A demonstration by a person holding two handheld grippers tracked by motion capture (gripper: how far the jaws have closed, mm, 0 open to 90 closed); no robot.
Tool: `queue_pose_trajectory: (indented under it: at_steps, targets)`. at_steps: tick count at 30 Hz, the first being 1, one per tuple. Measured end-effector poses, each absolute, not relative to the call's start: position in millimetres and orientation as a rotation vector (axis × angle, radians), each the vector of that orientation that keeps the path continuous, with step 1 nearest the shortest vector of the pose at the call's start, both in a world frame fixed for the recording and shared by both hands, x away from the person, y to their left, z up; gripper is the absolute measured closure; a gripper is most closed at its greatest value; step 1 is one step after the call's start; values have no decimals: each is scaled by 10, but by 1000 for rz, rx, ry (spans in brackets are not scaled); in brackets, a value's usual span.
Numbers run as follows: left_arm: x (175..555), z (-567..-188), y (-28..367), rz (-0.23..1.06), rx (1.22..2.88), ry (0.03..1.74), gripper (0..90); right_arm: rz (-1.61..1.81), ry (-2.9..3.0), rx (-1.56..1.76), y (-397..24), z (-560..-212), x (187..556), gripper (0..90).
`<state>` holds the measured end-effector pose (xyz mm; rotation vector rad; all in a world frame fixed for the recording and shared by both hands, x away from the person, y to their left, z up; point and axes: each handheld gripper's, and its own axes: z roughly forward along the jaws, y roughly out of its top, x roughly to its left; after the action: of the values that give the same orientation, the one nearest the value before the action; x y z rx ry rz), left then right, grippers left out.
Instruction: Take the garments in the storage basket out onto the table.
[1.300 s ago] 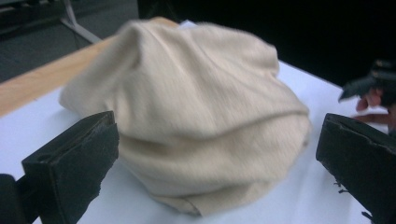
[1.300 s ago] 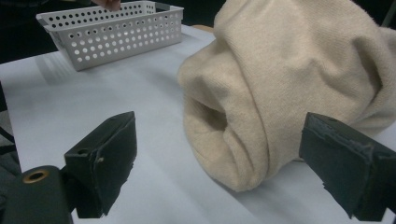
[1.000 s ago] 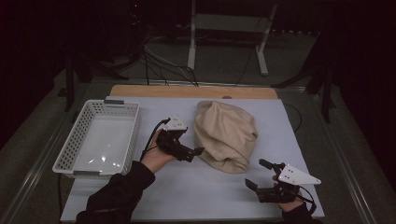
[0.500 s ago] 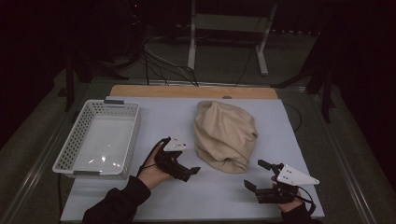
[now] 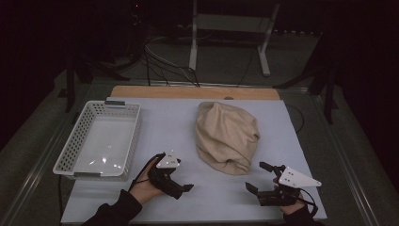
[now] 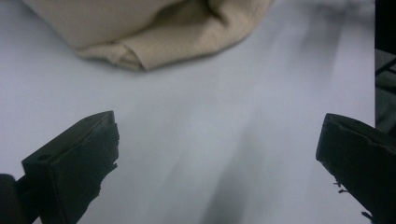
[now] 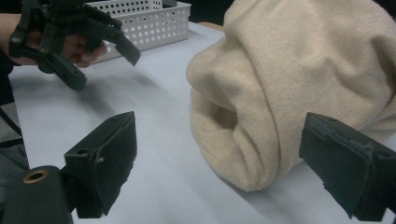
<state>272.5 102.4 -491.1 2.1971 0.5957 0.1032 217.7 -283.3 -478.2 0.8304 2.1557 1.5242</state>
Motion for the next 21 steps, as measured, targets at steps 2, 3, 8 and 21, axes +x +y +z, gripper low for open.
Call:
queue_pose_trajectory:
  at_steps: [2,3,8,21]
  targets:
    - [2686,-4931,1070,94,2191,594,0,1523,2158,830,-2831,-4783,2175,114]
    - [2664,-4941,1094,86,2188,593,0,1522,2159,828,-2831,-4784,2175,115]
    - [2535,-4983,1192,82,2214,564,0,1516,2164,822,-2825,-4787,2174,115]
    - [2319,-5036,1489,43,2237,585,0,1506,2176,813,-2815,-4793,2163,115]
